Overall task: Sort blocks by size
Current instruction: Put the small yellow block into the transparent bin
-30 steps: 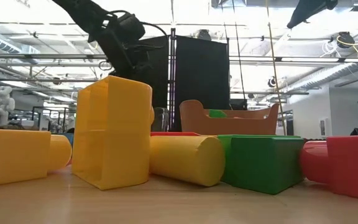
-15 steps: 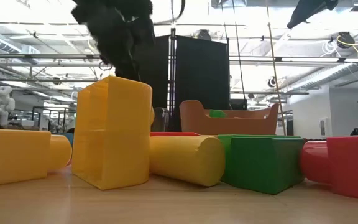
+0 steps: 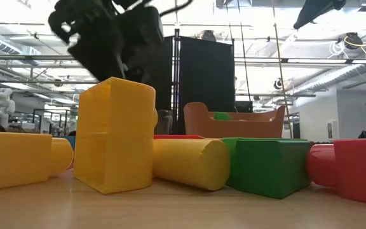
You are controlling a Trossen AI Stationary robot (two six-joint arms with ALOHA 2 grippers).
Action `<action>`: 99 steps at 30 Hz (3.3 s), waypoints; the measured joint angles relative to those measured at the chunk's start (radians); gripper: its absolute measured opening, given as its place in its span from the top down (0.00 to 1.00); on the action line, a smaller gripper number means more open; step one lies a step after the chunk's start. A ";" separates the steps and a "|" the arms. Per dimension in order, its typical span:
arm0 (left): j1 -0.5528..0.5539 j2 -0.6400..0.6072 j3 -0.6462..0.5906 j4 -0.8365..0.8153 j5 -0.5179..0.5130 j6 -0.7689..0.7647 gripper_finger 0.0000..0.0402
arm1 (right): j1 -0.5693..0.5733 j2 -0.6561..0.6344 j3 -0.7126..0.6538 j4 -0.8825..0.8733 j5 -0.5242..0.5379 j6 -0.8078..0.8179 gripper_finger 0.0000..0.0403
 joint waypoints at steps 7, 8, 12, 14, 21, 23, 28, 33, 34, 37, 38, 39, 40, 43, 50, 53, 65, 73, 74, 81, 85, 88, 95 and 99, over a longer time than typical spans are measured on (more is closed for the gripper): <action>-0.033 0.080 0.000 -0.003 0.000 -0.025 0.18 | 0.000 0.000 0.000 0.000 -0.002 0.000 0.99; -0.038 0.088 0.000 -0.005 0.000 -0.034 0.18 | 0.000 0.000 0.000 0.000 -0.004 0.000 0.99; -0.047 0.114 -0.001 -0.028 -0.070 -0.232 0.18 | 0.001 0.000 0.000 0.000 -0.005 0.003 0.99; -0.051 0.113 -0.001 -0.040 -0.112 -0.332 0.18 | 0.001 0.000 0.000 0.000 -0.005 0.003 0.99; -0.126 0.112 -0.001 -0.078 -0.163 -0.695 0.18 | 0.001 0.000 0.000 -0.001 -0.004 0.002 0.99; -0.153 0.112 -0.001 -0.090 -0.191 -0.788 0.18 | 0.001 0.000 0.000 -0.001 -0.004 0.000 0.99; -0.189 0.112 -0.001 -0.087 -0.267 -0.874 0.18 | 0.001 0.000 0.000 -0.002 -0.004 -0.014 0.99; -0.189 0.112 -0.001 -0.148 -0.313 -0.943 0.18 | 0.001 0.000 0.000 -0.008 -0.004 -0.025 0.99; -0.188 0.114 -0.001 -0.158 -0.317 -0.960 0.18 | 0.001 0.000 0.000 -0.009 -0.004 -0.026 0.99; -0.188 0.136 -0.001 -0.163 -0.318 -1.023 0.18 | 0.001 0.000 0.000 -0.009 -0.004 -0.026 0.99; -0.188 0.144 -0.001 -0.147 -0.318 -1.023 0.18 | 0.001 0.000 0.000 -0.010 -0.004 -0.026 0.99; -0.188 0.151 -0.001 -0.126 -0.316 -1.021 0.18 | 0.001 0.000 0.000 -0.010 -0.004 -0.026 0.99; -0.188 0.158 -0.001 -0.099 -0.313 -1.021 0.18 | 0.001 0.000 0.000 -0.010 -0.004 -0.026 0.99; -0.188 0.168 0.001 -0.064 -0.315 -1.027 0.18 | 0.001 0.000 0.000 -0.015 -0.004 -0.026 0.99; -0.186 0.170 0.004 -0.075 -0.346 -1.130 0.18 | 0.001 0.000 0.000 -0.023 -0.003 -0.030 0.99; -0.186 0.175 0.005 -0.075 -0.342 -1.131 0.18 | 0.001 0.000 0.000 -0.028 -0.003 -0.030 0.99; -0.177 0.177 0.002 -0.101 -0.329 -1.131 0.54 | 0.001 0.000 0.000 -0.039 -0.003 -0.027 0.99; -0.131 0.177 0.003 -0.082 -0.300 -1.105 0.70 | 0.001 0.000 0.000 -0.039 0.002 -0.037 0.99; -0.122 0.177 0.004 -0.080 -0.295 -1.103 0.70 | 0.001 0.000 0.000 -0.039 0.002 -0.038 0.99; -0.048 0.149 0.001 -0.091 -0.305 -1.048 0.70 | 0.001 0.000 0.000 -0.039 0.002 -0.041 0.99; 0.028 0.098 -0.001 -0.112 -0.361 -1.001 0.70 | 0.001 0.000 0.000 -0.038 0.002 -0.041 0.99; 0.096 0.039 -0.001 -0.124 -0.385 -0.938 0.70 | 0.001 0.000 0.000 -0.038 0.002 -0.041 0.99; 0.303 -0.162 0.002 -0.154 -0.485 -0.737 0.70 | 0.001 0.000 0.000 -0.037 0.002 -0.041 0.99; 0.471 -0.245 0.003 -0.159 -0.535 -0.615 0.70 | 0.001 0.000 0.000 -0.035 0.004 -0.041 0.99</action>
